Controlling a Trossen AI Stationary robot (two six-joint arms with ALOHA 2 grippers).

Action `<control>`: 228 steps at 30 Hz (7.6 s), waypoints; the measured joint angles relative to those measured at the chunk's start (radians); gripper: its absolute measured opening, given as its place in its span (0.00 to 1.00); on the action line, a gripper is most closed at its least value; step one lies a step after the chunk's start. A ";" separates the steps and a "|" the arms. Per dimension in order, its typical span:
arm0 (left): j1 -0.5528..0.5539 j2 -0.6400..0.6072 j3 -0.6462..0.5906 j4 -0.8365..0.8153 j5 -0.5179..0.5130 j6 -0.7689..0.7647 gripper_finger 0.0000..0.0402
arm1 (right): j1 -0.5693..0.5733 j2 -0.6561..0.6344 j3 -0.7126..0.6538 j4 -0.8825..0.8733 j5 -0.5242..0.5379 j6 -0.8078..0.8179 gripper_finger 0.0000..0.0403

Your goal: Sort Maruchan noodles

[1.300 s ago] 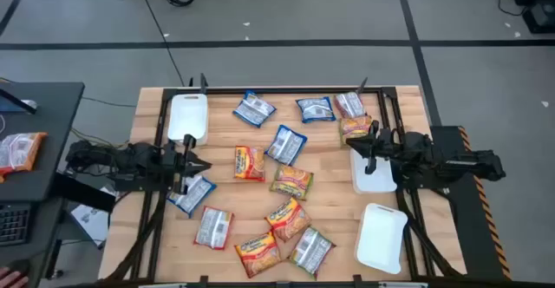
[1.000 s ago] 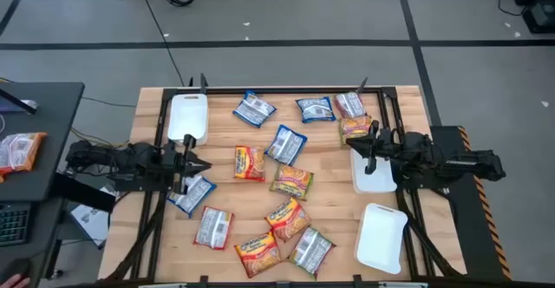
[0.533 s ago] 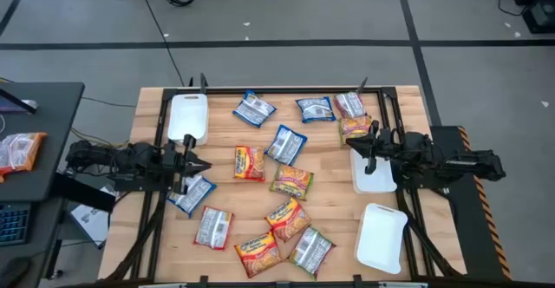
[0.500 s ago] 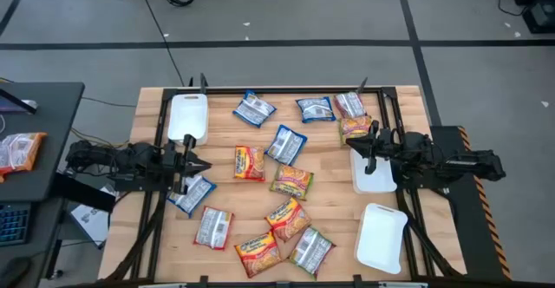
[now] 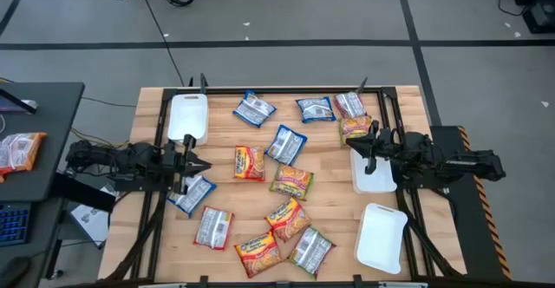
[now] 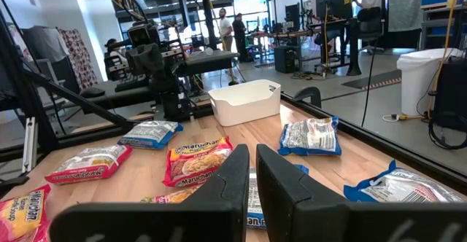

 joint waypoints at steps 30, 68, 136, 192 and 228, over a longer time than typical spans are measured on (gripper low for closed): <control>-0.033 0.059 0.045 -0.040 0.139 -0.895 0.07 | 0.000 0.000 0.000 0.000 0.000 0.000 0.08; -0.078 1.034 0.975 -1.504 -0.011 -1.308 0.06 | -0.001 0.000 0.000 0.209 0.005 -0.082 0.08; -0.057 1.680 1.039 -1.360 0.061 -1.452 0.04 | 0.024 0.496 0.255 0.077 0.264 0.089 0.08; 0.588 0.799 0.639 -1.178 -0.664 -2.252 0.04 | 0.026 0.509 0.254 0.082 0.177 0.161 0.08; 0.876 1.041 0.640 -0.765 -0.537 -2.283 0.04 | 0.026 0.509 0.254 0.081 0.097 0.237 0.08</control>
